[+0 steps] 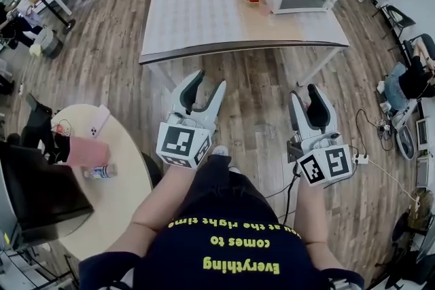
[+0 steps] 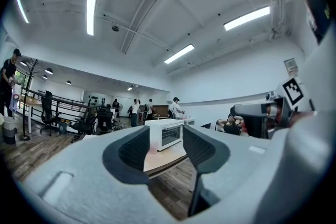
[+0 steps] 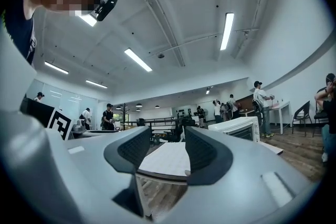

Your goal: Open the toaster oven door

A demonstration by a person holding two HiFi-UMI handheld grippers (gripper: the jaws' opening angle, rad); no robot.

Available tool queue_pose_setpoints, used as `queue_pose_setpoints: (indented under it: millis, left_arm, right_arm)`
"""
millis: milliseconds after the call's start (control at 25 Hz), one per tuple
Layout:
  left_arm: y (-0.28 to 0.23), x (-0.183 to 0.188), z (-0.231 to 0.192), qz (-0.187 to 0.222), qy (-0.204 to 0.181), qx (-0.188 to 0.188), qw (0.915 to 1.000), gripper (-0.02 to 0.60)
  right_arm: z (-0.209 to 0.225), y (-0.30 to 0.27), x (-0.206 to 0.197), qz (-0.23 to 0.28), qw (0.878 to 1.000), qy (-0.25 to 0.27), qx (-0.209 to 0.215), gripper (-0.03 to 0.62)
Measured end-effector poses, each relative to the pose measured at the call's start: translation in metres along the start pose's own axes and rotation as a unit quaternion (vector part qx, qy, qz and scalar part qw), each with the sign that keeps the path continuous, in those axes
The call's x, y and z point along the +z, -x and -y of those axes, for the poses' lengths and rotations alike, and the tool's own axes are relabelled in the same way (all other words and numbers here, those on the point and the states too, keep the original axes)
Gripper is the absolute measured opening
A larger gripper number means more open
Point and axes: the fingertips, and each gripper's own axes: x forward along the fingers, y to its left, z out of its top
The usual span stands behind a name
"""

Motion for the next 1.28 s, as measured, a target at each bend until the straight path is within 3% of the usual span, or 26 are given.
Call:
queue_pose_setpoints:
  millis: [280,480,920,1280]
  left_arm:
    - [-0.026,-0.007,-0.006,-0.018,0.003,-0.016,0.9997,0.314]
    - [-0.061,-0.012,-0.024,-0.023,0.004,-0.023,0.9995,0.37]
    - [-0.16,-0.014,-0.1,-0.026,0.004,-0.038,0.9989,0.381]
    - [-0.217,-0.02,-0.133,-0.03,0.008,-0.059,0.9978,0.381]
  right_arm:
    - [0.016,-0.022,-0.012,-0.012,1.0,-0.011,-0.006,0.346]
    - [0.032,-0.054,-0.017,-0.02,1.0,-0.016,-0.006,0.383]
    - [0.074,-0.164,-0.021,-0.017,0.999,-0.022,-0.024,0.4]
    - [0.1,-0.21,-0.031,-0.02,0.998,-0.031,-0.054,0.4]
